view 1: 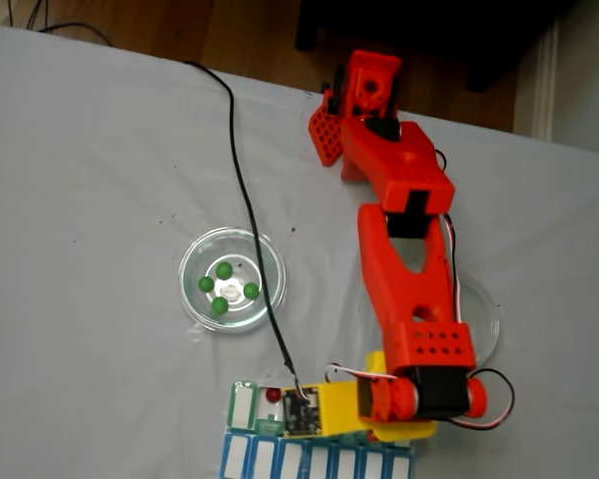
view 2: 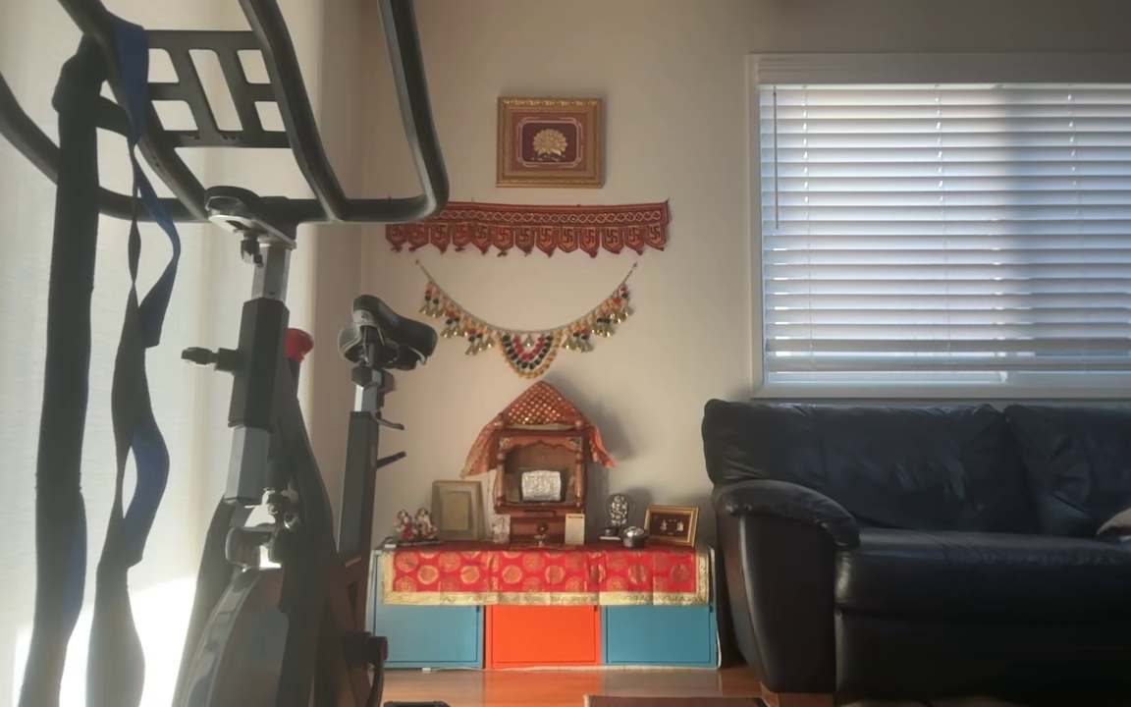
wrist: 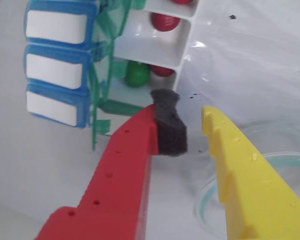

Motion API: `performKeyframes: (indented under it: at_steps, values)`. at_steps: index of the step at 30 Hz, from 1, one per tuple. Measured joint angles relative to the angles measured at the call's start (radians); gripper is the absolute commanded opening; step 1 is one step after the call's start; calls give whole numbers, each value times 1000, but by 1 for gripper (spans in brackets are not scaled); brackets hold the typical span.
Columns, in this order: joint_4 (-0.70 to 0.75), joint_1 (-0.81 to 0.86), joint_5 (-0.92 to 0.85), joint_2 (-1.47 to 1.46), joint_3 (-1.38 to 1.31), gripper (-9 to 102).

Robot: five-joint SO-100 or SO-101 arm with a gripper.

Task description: Sort medicines into box.

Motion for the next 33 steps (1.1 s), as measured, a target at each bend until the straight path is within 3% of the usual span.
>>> performKeyframes:
  at_steps: [8, 17, 24, 33]
  values:
    - [-6, 71, -86, 272, 337, 1]
    - [-166, 319, -215, 637, 821, 1]
    - [-301, 494, -259, 664, 946, 1]
    - [-411, 580, -301, 664, 1108, 1]
